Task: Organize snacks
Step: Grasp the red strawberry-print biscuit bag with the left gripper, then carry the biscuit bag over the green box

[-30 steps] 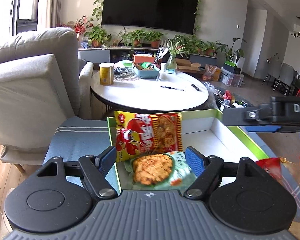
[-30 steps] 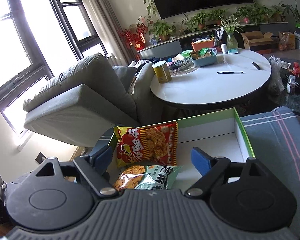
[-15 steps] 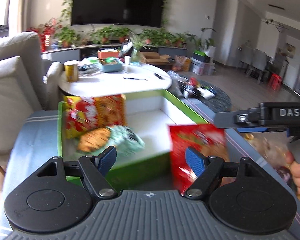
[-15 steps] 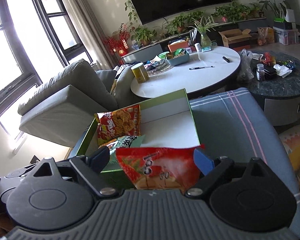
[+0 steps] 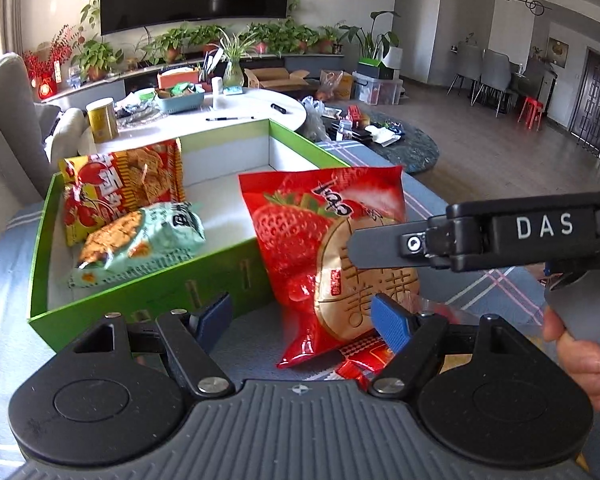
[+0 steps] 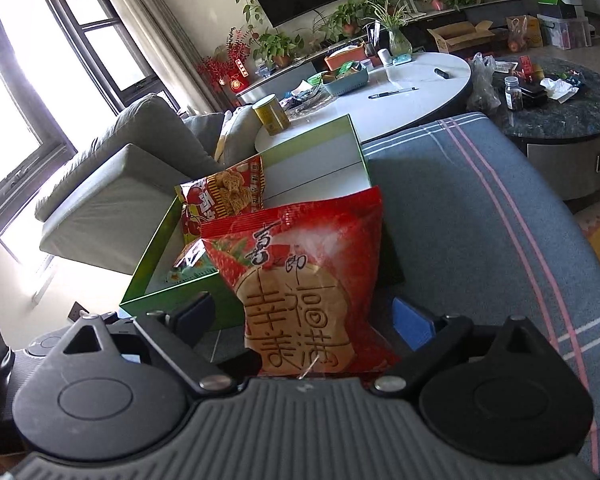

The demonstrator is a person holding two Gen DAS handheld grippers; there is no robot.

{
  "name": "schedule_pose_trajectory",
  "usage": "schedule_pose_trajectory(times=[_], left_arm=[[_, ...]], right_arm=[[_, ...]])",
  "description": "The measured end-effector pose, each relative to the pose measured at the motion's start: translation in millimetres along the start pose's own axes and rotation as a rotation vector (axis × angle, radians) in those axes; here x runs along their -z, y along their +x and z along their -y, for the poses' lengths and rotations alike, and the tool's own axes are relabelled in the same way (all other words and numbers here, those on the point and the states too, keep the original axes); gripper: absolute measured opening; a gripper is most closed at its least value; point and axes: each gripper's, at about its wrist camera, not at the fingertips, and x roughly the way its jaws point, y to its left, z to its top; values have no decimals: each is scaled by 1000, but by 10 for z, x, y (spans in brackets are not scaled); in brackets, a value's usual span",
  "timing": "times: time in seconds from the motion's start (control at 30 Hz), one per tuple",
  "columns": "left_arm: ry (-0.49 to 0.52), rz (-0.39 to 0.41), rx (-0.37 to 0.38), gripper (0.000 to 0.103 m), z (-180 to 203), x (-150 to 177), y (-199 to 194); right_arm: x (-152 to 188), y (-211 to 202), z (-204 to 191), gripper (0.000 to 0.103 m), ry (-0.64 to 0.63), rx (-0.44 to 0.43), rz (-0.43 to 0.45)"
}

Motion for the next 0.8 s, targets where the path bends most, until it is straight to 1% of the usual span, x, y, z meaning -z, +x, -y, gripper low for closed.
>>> schedule_pose_trajectory(times=[0.27,0.47,0.8], left_arm=[[26,-19,22,74,116,-14,122],[5,-28,35,74,123,-42,209],[6,-30,61,74,159,-98,312]], right_arm=[[27,49,84,68,17,-10,-12],[18,106,124,68,33,-24,-29],[-46,180,166,68,63,-62,-33]])
